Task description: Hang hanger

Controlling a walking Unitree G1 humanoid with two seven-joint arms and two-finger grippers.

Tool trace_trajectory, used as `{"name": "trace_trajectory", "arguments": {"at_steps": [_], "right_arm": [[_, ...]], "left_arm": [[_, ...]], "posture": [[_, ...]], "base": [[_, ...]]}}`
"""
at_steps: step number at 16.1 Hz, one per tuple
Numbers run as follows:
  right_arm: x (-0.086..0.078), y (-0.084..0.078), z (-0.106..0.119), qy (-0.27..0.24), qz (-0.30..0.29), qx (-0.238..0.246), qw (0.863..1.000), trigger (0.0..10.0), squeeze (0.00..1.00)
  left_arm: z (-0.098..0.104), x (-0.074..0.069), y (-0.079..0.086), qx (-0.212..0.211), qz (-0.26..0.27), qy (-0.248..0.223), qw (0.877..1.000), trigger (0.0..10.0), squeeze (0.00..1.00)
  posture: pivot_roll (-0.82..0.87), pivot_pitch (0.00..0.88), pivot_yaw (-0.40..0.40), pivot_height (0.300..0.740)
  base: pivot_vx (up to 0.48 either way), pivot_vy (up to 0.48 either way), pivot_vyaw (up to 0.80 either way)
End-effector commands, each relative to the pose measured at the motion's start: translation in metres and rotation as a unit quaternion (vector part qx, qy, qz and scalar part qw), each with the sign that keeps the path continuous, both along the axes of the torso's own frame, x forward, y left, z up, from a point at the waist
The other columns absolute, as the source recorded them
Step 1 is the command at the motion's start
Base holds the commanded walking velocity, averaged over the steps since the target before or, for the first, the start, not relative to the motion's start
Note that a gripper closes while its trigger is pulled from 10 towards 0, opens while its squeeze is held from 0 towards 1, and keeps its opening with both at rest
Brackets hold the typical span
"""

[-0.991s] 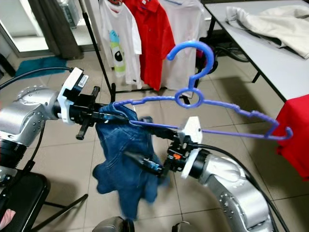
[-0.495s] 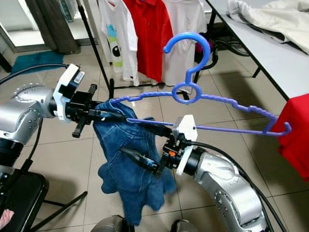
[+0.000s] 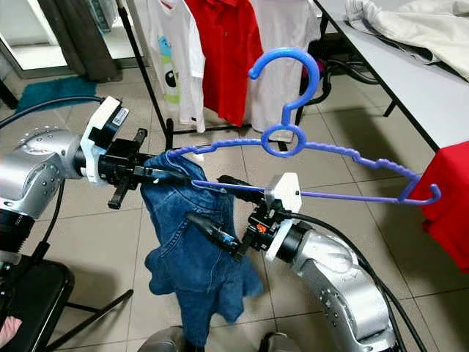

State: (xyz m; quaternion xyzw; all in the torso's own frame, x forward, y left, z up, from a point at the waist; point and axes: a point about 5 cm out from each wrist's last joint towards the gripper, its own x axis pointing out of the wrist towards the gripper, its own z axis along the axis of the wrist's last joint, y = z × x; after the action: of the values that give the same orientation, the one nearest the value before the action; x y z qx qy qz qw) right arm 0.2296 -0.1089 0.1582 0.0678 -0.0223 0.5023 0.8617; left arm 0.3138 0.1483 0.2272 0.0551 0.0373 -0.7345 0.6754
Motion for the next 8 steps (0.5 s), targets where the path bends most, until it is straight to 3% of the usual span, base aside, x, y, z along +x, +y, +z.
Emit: {"name": "trace_trajectory", "arguments": {"at_steps": [1,6,8], "right_arm": [[-0.0051,0.0043,0.0042,-0.002,0.030,0.012,0.999,10.0,0.00],[-0.0143,0.0088,0.0029,-0.003,0.081,0.003,0.997,10.0,0.00],[-0.0067,0.0041,-0.0006,-0.005,0.049,-0.014,0.999,10.0,0.00]], "left_arm": [[0.0154,0.0013,0.0021,-0.016,-0.003,-0.024,1.000,0.0,0.00],[0.0168,0.0030,0.0024,-0.017,-0.001,-0.025,1.000,0.0,0.00],[0.0162,0.0010,-0.0004,-0.019,-0.011,-0.020,1.000,0.0,0.00]], "posture": [[0.03,0.108,0.092,0.740],[0.03,0.102,0.097,0.740],[0.03,0.100,0.097,0.740]], "base": [[0.000,0.000,0.00],[0.000,0.000,0.00],[0.000,0.000,0.00]]}}
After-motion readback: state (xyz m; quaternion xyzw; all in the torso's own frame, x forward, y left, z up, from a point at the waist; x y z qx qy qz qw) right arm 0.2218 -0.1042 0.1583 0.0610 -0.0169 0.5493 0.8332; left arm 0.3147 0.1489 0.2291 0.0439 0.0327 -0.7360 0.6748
